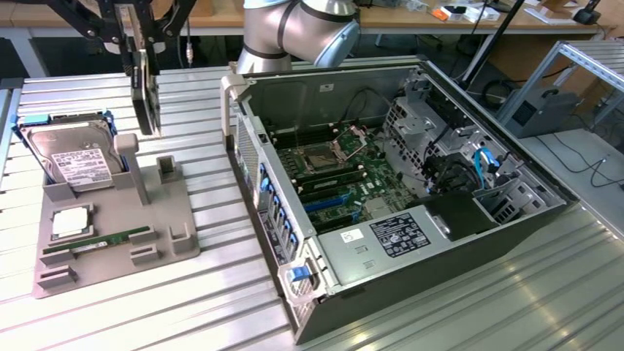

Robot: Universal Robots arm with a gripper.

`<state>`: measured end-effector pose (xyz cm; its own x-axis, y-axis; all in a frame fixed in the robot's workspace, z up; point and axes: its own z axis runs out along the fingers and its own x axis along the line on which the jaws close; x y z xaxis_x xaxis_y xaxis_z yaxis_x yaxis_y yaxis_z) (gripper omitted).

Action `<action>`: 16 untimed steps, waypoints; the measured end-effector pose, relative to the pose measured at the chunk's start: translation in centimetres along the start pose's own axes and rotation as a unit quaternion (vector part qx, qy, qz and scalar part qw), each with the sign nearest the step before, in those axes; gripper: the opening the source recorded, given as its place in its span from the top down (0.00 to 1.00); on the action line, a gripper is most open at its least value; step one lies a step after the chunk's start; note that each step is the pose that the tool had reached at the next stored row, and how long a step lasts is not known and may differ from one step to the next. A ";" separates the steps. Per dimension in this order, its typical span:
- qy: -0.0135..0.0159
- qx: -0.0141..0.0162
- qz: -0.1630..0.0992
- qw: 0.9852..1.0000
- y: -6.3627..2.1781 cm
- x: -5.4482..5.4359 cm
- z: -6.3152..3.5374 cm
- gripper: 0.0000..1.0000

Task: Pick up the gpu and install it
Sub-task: 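Pick up the gpu and move the gpu toward the slot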

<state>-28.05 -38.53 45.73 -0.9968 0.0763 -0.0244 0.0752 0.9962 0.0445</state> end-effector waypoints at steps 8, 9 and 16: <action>0.000 0.000 0.000 1.000 0.05 0.0 -1.03 0.72; 0.000 0.000 0.000 1.000 0.05 0.0 -1.17 0.72; 0.004 -0.004 0.000 1.000 0.03 -0.9 -1.61 0.72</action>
<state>-27.15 -38.65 47.35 -0.9969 0.0765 -0.0157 0.0756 0.9957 0.0531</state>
